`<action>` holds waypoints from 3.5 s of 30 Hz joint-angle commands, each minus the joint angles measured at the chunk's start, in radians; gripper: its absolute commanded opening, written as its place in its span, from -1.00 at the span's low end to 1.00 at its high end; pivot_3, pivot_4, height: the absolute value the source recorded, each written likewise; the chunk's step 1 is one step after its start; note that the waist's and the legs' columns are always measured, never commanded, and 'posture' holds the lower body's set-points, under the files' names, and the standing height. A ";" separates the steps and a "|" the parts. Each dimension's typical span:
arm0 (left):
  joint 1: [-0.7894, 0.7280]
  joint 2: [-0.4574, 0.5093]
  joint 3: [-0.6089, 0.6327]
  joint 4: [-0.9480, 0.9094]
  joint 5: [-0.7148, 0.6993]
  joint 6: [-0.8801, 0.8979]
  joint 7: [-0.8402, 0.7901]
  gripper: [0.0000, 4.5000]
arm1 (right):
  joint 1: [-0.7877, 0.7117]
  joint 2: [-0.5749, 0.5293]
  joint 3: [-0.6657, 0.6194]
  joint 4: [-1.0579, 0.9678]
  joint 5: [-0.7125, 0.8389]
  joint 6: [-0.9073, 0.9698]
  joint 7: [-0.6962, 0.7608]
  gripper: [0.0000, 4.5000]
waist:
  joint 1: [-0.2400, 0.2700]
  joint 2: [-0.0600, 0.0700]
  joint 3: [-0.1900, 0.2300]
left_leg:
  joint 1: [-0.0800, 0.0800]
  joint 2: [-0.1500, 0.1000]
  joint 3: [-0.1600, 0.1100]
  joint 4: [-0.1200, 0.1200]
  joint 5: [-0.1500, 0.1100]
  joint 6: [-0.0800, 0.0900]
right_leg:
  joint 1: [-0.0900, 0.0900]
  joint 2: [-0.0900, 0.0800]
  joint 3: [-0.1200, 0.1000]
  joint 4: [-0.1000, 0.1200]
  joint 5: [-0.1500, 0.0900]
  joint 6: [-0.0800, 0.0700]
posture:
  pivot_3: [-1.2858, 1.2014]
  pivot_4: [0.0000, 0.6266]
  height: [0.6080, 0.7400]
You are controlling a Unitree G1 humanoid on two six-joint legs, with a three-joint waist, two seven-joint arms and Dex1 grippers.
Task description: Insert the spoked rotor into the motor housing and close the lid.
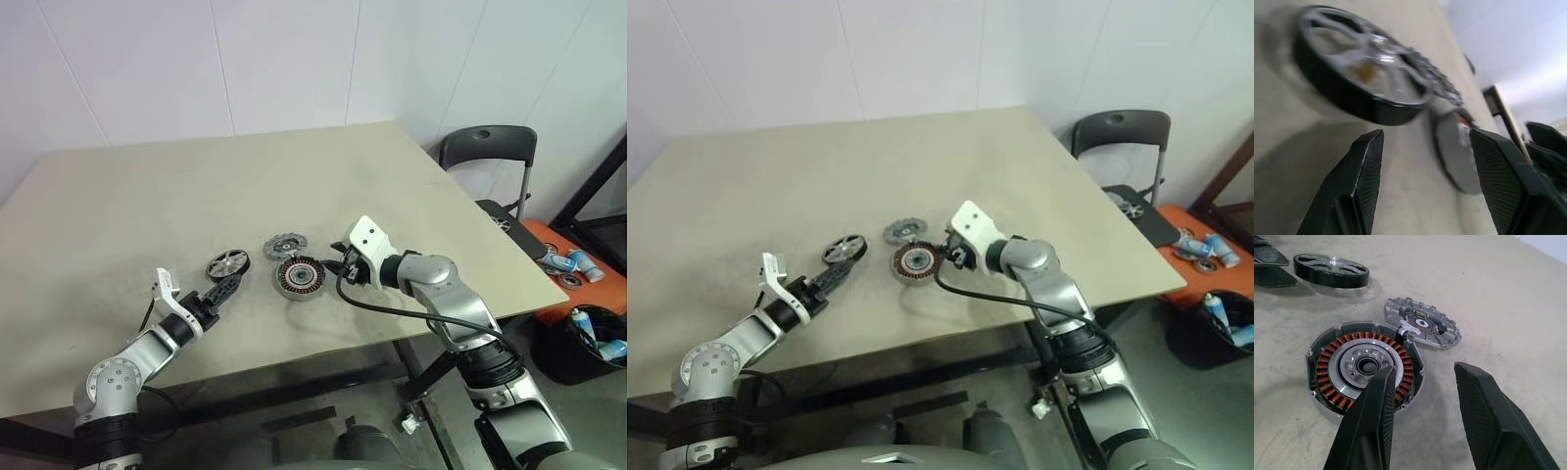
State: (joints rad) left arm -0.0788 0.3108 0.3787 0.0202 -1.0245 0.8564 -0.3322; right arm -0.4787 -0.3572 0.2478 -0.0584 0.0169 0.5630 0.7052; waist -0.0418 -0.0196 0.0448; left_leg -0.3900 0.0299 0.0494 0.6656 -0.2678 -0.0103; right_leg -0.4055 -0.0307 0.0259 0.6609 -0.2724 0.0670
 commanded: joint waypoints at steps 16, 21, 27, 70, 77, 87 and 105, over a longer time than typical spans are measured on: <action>-0.055 -0.056 0.114 0.069 -0.003 -0.060 0.098 0.32 | 0.012 -0.020 -0.004 -0.058 0.014 -0.004 -0.012 -0.11 | -0.001 0.000 0.000 | 0.002 0.000 -0.002 0.000 0.000 0.000 | 0.001 0.003 0.002 -0.001 0.001 -0.003 | 0.03 -1.00 1.00; -0.073 -0.070 0.121 0.089 -0.002 -0.072 0.123 0.32 | 0.008 -0.016 0.004 -0.051 0.010 -0.005 -0.013 -0.11 | -0.001 0.000 0.000 | 0.002 0.000 -0.002 0.000 0.000 0.000 | 0.001 0.003 0.002 -0.001 0.001 -0.003 | 0.03 -1.00 1.00; -0.086 -0.079 0.110 0.101 0.015 -0.077 0.133 0.06 | 0.006 -0.017 0.009 -0.051 0.010 -0.003 -0.015 -0.10 | -0.001 0.000 0.000 | 0.002 0.000 -0.002 0.000 0.000 0.000 | 0.001 0.003 0.002 -0.001 0.001 -0.003 | 0.03 -1.00 1.00; -0.076 -0.010 0.111 0.018 -0.149 0.190 -0.102 -0.82 | 0.014 -0.074 -0.017 -0.069 0.029 -0.005 0.012 -0.10 | 0.002 0.000 0.000 | -0.003 0.000 -0.002 -0.003 0.000 0.000 | -0.001 0.000 0.001 -0.009 0.001 -0.003 | 0.03 -1.00 1.00; -0.123 -0.007 0.082 -0.019 -0.214 0.256 -0.086 -0.82 | 0.036 -0.106 -0.085 -0.110 0.062 0.034 0.000 -0.10 | 0.002 0.000 0.000 | -0.003 0.000 -0.003 -0.004 0.000 0.000 | -0.001 0.000 0.002 -0.009 0.001 -0.003 | 0.03 -1.00 1.00; -0.313 -0.086 -0.080 0.088 -0.055 0.229 -0.031 -0.82 | 0.056 -0.091 -0.064 -0.119 0.047 0.030 -0.034 -0.10 | 0.006 0.000 0.000 | -0.002 -0.001 -0.002 -0.004 0.000 0.000 | 0.000 0.002 0.002 -0.009 0.001 -0.003 | 0.03 -1.00 1.00; -0.327 -0.067 -0.068 0.099 -0.018 0.301 0.014 -0.82 | 0.088 -0.087 -0.089 -0.141 0.063 0.045 -0.077 -0.10 | 0.005 0.000 0.000 | -0.002 -0.002 -0.003 -0.004 0.000 0.000 | 0.000 0.003 0.001 -0.009 0.003 0.000 | 0.03 -1.00 1.00</action>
State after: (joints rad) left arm -0.3990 0.2381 0.2948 0.1541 -1.0338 1.1519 -0.3184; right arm -0.3657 -0.4494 0.1881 -0.1654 0.0648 0.6068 0.6410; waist -0.0370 -0.0194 0.0451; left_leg -0.3923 0.0283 0.0468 0.6619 -0.2679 -0.0102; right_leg -0.4054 -0.0278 0.0273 0.6516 -0.2694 0.0673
